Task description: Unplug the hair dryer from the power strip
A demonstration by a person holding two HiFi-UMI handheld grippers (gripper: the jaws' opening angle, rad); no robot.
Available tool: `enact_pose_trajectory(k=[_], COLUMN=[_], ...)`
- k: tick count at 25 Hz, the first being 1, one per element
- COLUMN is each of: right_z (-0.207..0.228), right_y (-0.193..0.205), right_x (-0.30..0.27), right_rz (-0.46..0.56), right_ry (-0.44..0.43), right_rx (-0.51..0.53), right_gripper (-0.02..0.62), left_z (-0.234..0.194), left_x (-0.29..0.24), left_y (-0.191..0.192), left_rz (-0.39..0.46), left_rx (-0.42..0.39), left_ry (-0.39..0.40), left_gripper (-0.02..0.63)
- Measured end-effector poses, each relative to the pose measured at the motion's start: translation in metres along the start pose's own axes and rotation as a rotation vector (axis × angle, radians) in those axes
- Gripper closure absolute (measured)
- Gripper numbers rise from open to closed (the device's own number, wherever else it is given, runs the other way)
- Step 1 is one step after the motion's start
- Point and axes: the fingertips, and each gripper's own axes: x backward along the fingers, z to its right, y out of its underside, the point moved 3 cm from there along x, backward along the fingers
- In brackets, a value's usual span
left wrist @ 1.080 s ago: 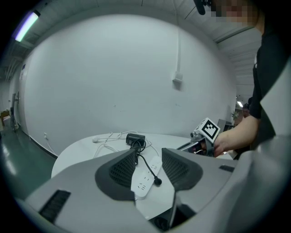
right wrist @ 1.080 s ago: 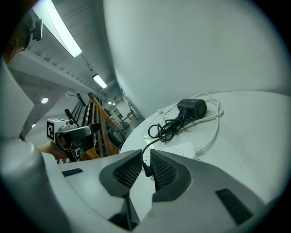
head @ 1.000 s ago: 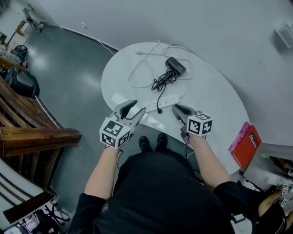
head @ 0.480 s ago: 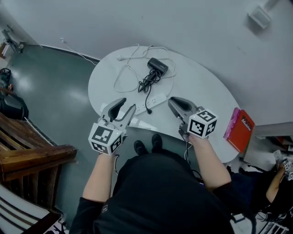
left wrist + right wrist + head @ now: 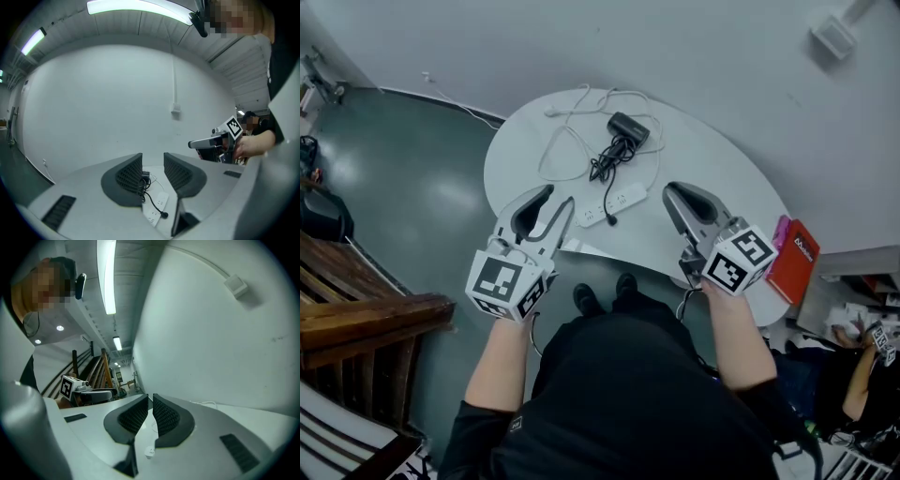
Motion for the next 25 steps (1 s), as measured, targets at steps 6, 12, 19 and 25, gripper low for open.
enact_pose_trajectory(k=[6, 12, 19, 25], right_z=[-0.001, 0.014, 0.027, 0.029], right_y=[-0.038, -0.066, -0.083, -0.092], right_x=[0.013, 0.02, 0.024, 0.024], right_rz=[0.068, 0.132, 0.182, 0.205], right_ry=[-0.005, -0.009, 0.013, 0.01], right_rx=[0.077, 0.121, 0.173, 0.207], right_gripper=[0.552, 0.557, 0.56, 0.561], left_z=[0.001, -0.003, -0.009, -0.014], left_x=[0.008, 0.005, 0.0, 0.006], left_y=[-0.027, -0.044, -0.057, -0.071], left_rz=[0.035, 0.057, 0.054, 0.077], left_rx=[-0.024, -0.019, -0.033, -0.055], left_ry=[-0.053, -0.124, -0.2, -0.247], left_gripper=[0.48, 0.506, 0.538, 0.549])
